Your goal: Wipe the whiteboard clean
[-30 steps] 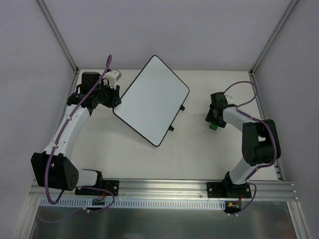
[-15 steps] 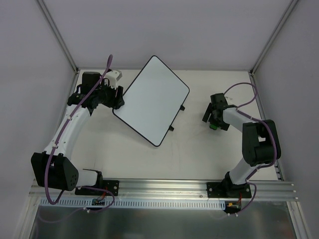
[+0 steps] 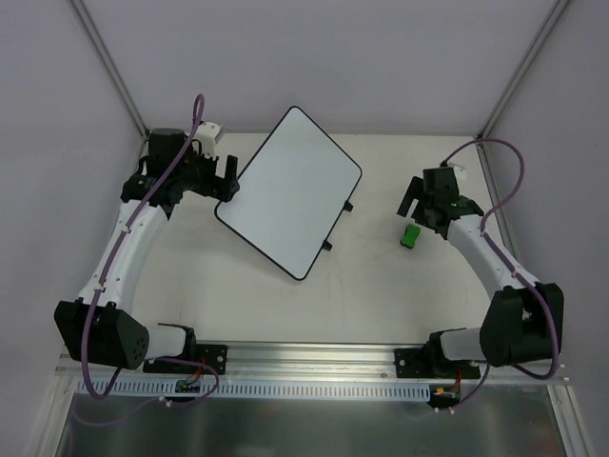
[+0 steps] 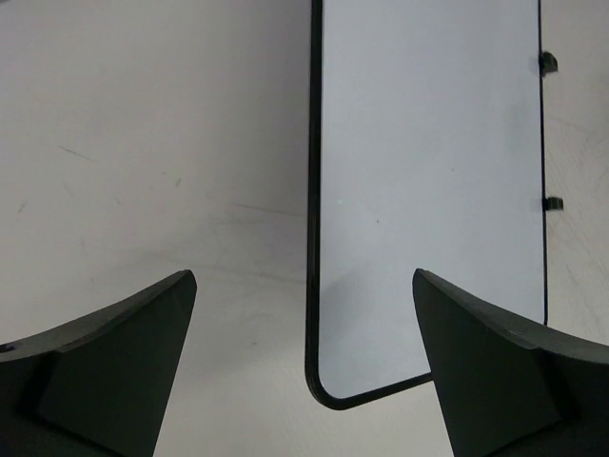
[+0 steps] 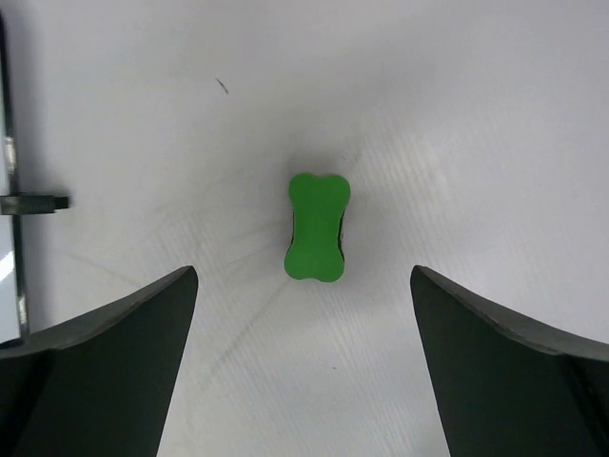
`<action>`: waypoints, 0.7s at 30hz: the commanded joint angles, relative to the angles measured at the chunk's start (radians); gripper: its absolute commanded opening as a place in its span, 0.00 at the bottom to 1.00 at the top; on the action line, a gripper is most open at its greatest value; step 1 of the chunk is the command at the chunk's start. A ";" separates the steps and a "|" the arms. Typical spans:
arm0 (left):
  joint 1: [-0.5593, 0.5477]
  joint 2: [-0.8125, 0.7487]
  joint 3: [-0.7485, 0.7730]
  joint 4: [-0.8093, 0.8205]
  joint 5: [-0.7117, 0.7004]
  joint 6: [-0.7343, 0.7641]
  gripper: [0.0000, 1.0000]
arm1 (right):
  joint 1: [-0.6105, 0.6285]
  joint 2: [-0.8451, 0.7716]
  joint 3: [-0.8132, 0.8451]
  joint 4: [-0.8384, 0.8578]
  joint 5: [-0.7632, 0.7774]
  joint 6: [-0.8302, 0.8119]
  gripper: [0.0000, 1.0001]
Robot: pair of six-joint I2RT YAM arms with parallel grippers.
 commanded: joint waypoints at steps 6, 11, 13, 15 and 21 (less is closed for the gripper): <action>-0.009 -0.129 0.176 0.021 -0.397 -0.183 0.99 | -0.037 -0.265 0.292 -0.048 0.142 -0.321 0.99; -0.009 -0.237 0.282 0.021 -0.494 -0.214 0.99 | -0.039 -0.349 0.461 -0.047 0.202 -0.482 0.99; -0.007 -0.281 0.322 0.021 -0.500 -0.206 0.99 | -0.039 -0.366 0.532 -0.044 0.225 -0.539 0.99; -0.009 -0.306 0.351 0.021 -0.509 -0.197 0.99 | -0.037 -0.389 0.575 -0.045 0.227 -0.570 0.99; -0.009 -0.373 0.425 0.021 -0.549 -0.102 0.99 | -0.039 -0.482 0.627 0.045 0.190 -0.672 0.99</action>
